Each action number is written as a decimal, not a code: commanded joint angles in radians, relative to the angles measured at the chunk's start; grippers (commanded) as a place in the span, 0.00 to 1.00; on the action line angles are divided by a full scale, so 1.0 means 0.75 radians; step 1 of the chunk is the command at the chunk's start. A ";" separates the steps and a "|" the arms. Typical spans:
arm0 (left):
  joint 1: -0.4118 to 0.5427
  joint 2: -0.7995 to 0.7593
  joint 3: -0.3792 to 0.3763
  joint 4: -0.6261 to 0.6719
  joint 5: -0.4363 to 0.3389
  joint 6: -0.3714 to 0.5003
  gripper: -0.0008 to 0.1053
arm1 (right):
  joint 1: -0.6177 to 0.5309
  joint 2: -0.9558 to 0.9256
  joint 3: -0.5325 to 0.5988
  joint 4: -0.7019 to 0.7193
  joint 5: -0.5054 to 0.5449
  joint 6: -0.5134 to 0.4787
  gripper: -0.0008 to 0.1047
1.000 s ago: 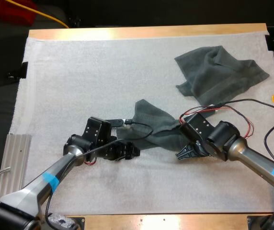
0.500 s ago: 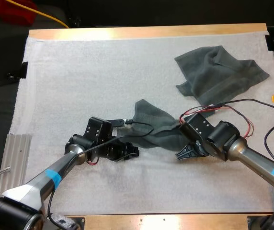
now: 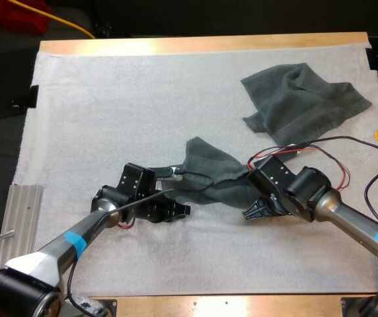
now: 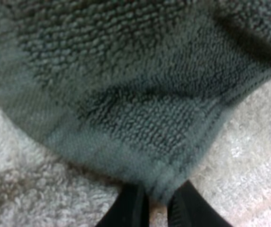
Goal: Pick towel from pile, fold and stack
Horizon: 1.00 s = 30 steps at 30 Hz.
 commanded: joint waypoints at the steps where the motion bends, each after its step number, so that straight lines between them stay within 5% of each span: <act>1: -0.009 0.007 -0.017 0.027 -0.030 0.036 0.08 | -0.005 -0.008 0.002 0.010 0.009 0.005 0.02; 11: -0.009 -0.086 -0.170 0.307 -0.328 0.501 0.08 | -0.005 -0.008 0.002 0.003 0.009 0.005 0.02; 23: -0.009 -0.307 -0.175 0.336 -0.390 0.731 0.09 | -0.005 -0.008 0.002 -0.052 -0.029 0.009 0.02; 25: -0.009 -0.319 -0.175 0.336 -0.387 0.775 0.15 | -0.005 -0.008 0.002 -0.052 -0.047 0.009 0.02; 30: -0.076 -0.331 -0.179 0.337 -0.338 0.949 0.50 | -0.002 -0.008 0.002 -0.050 -0.053 0.009 0.02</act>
